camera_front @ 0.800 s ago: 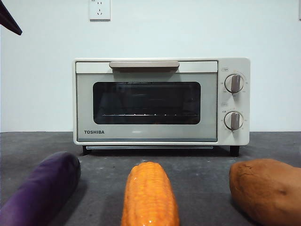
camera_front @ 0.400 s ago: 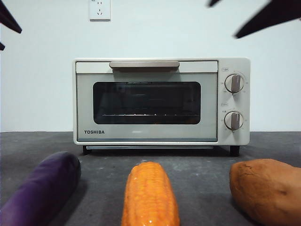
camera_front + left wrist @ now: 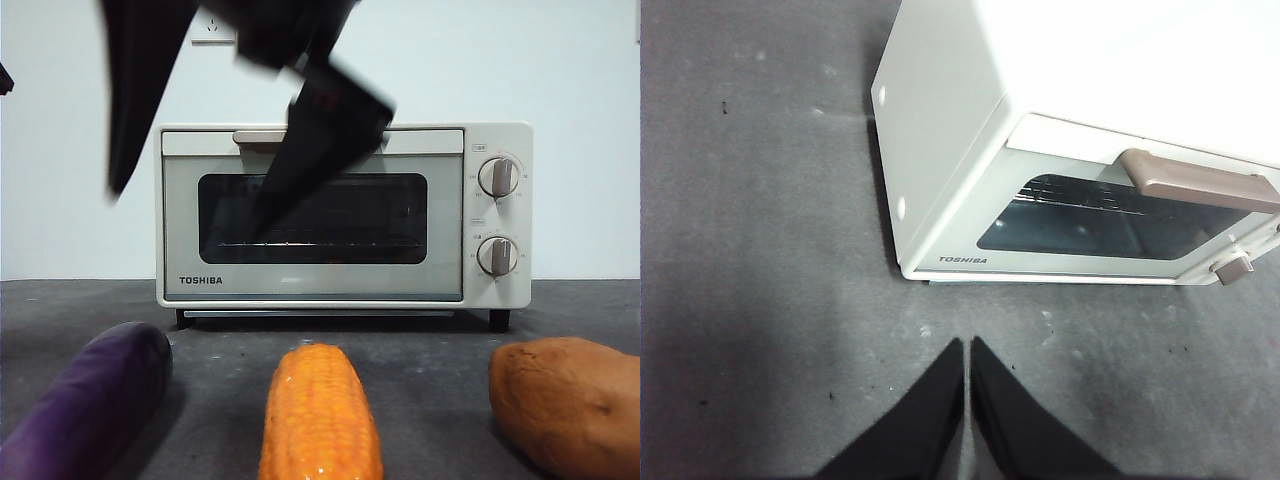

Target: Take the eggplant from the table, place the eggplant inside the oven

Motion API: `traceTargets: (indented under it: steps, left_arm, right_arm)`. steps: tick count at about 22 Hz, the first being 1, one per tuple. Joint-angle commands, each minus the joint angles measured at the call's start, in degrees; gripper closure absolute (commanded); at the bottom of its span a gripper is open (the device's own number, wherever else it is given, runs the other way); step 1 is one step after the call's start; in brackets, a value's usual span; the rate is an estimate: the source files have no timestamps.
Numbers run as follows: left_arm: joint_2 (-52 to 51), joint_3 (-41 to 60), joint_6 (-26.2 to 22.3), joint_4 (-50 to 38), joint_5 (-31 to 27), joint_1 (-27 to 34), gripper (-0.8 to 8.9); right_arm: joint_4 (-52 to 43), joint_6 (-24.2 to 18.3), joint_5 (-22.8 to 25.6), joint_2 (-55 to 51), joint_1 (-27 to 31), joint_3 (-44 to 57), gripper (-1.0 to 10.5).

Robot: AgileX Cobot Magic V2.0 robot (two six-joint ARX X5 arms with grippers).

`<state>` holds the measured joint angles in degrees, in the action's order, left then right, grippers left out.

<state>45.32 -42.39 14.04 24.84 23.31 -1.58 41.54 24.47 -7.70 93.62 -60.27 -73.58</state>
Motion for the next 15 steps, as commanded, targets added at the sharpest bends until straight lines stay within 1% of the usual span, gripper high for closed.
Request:
traceTargets:
  steps: [1, 3, 5, 12, 15]
  left_arm:
    - [0.3, -1.2, -1.0, -0.7, 0.0, 0.1, 8.07]
    - [0.3, -1.2, -1.0, -0.7, 0.0, 0.1, 8.07]
    - [0.3, -1.2, -1.0, -0.7, 0.0, 0.1, 8.07]
    - [0.3, -1.2, -1.0, -0.7, 0.0, 0.1, 8.07]
    - [0.3, -1.2, -1.0, -0.7, 0.0, 0.1, 8.07]
  right_arm:
    - [-3.0, 2.2, 0.1, 4.3, -1.4, -1.4, 5.4]
    - [-6.3, 4.0, 0.0, 7.2, -1.5, -1.5, 5.4]
    - [-8.9, 5.0, -1.7, 9.9, -1.5, -2.1, 5.4]
    - [-9.9, 5.1, -1.4, 19.7, -1.5, -8.0, 5.4]
    - [-10.5, 5.1, -1.2, 22.3, -1.5, -9.0, 5.9]
